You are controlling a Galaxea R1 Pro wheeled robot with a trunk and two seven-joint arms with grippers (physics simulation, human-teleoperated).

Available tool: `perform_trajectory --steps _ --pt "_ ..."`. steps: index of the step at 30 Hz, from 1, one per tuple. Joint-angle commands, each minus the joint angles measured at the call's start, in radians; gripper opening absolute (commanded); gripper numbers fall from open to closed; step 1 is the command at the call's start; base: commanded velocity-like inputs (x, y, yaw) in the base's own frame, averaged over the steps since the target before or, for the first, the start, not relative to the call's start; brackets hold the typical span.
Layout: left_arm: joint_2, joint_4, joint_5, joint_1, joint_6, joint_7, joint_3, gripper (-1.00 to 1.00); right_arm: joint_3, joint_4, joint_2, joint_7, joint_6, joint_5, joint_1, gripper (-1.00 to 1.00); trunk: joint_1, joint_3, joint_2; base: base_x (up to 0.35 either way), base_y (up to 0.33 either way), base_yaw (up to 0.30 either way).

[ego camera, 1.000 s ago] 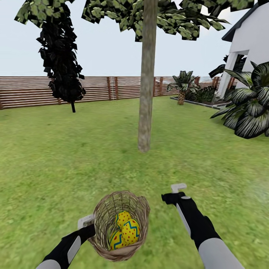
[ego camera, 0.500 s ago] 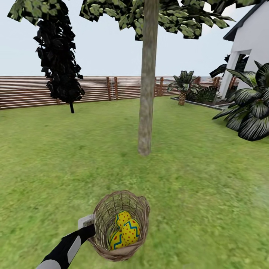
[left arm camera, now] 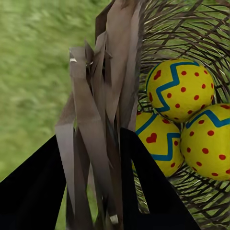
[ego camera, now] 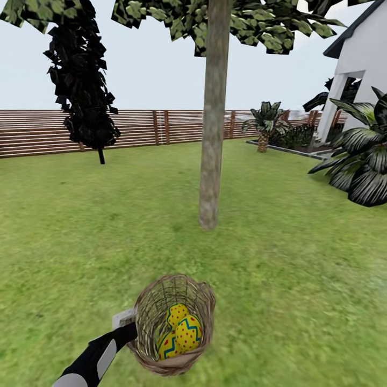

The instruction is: Take the three Easter eggs out of the wicker basket on the lawn in the garden, then place them on the lawn next to a single tree (choose any tree) so that all three eggs are next to the same tree and none are left in the basket.

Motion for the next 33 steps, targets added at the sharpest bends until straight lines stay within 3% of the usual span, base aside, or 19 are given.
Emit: perform_trajectory --steps 1,33 --pt "-0.001 -0.003 0.011 -0.001 0.008 -0.006 0.007 -1.0 0.002 0.005 0.0 0.0 -0.007 0.006 -0.002 1.0 0.001 -0.001 -0.001 0.339 0.0 0.0" --pt "-0.001 -0.003 0.011 -0.001 0.008 -0.006 0.007 -1.0 0.002 0.005 -0.001 0.002 -0.007 0.003 -0.002 1.0 0.001 -0.001 -0.001 0.339 0.0 0.0"
